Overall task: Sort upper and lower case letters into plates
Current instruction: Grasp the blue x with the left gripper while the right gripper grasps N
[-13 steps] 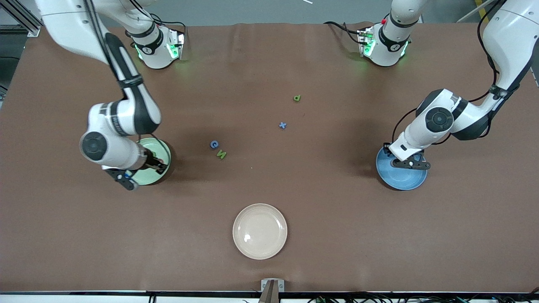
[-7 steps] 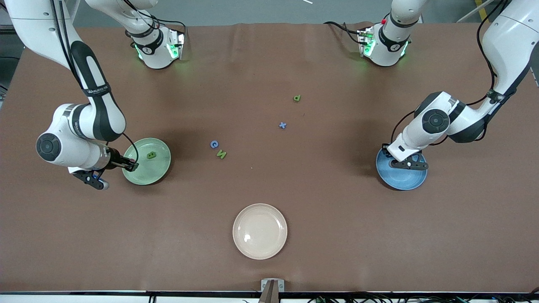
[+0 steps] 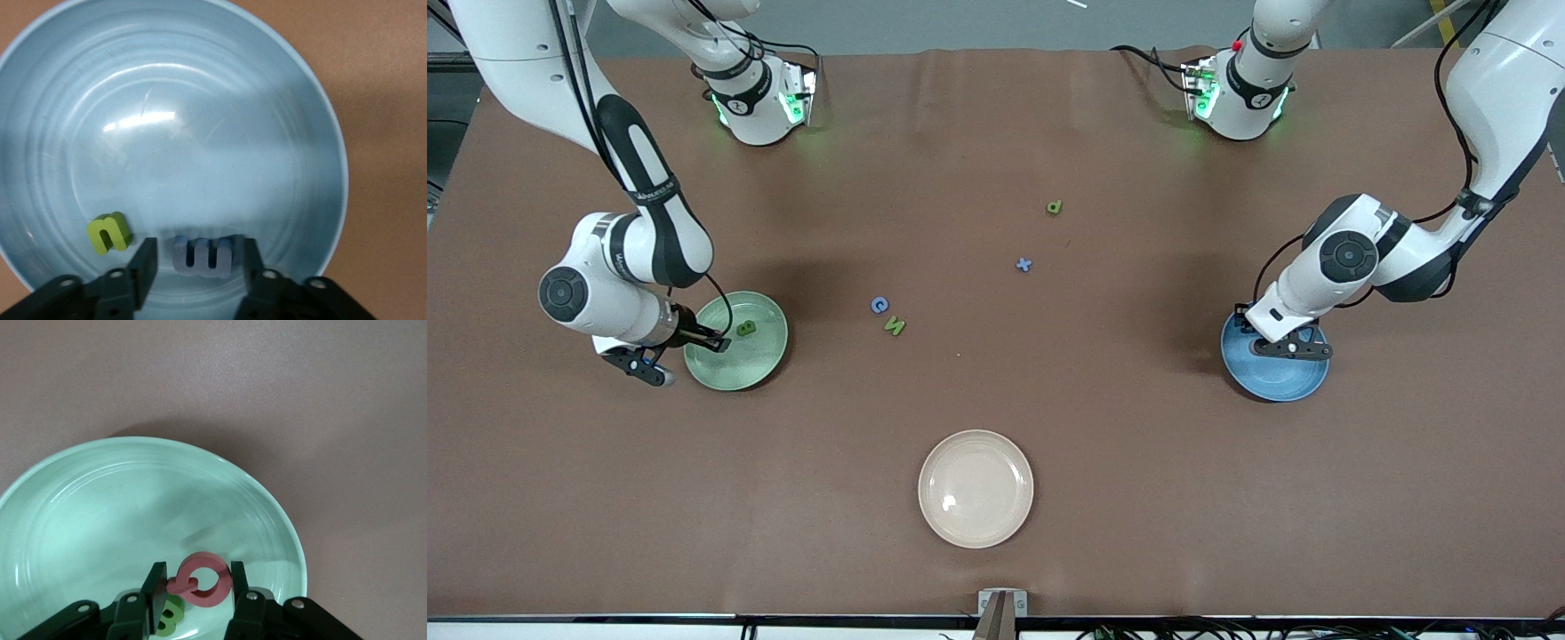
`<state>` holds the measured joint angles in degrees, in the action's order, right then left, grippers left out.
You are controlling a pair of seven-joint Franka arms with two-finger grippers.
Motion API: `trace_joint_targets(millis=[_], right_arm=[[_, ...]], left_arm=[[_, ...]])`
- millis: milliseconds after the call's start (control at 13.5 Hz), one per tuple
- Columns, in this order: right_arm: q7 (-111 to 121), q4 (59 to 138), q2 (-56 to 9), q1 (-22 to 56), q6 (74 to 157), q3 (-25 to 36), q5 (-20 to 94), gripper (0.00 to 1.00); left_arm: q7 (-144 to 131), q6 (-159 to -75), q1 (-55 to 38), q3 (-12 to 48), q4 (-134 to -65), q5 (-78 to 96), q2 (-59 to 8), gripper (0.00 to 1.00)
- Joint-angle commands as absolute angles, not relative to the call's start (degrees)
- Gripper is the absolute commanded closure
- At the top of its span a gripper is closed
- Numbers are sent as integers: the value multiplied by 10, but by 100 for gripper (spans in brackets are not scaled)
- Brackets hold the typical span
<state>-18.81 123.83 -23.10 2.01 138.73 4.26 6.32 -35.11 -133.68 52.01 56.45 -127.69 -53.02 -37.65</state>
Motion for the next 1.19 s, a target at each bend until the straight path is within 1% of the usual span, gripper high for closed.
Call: trace_joint_targets(millis=[0,223,297,445,519,594,668,742,965,1113], right_arm=[[-183,1255,-222,11,1404,35,60,91],[-183,1253,-222,10,1404,35,60,13],[-183,1252,-222,10,1401,35,60,0],[-191,1243,-221,17,1386,34,60,0],[-201,1230,-218,22,1367,33,61,0],[-233,1210,-216,35,1330,32,61,0],[-272,1195,-215,53,1305,32,61,0],[-307,1192,-214,74,1301,31,62,0],[-422,1187,-215,148,1312,31,68,0],[-478,1189,-220,197,1351,31,73,0]], left_arm=[[-364,-1333,520,573,-1274,-541,-358,0],[-406,-1325,520,615,-1274,-534,-352,0],[-432,-1313,520,642,-1274,-533,-352,0],[-491,-1282,505,690,-1274,-520,-358,0],[-523,-1272,480,703,-1274,-509,-358,0],[-550,-1270,449,705,-1272,-492,-358,0],[-579,-1270,412,705,-1260,-470,-359,0],[-607,-1270,370,704,-1253,-454,-359,0],[-698,-1269,258,685,-1222,-447,-373,0],[-728,-1271,185,651,-1201,-447,-380,0]])
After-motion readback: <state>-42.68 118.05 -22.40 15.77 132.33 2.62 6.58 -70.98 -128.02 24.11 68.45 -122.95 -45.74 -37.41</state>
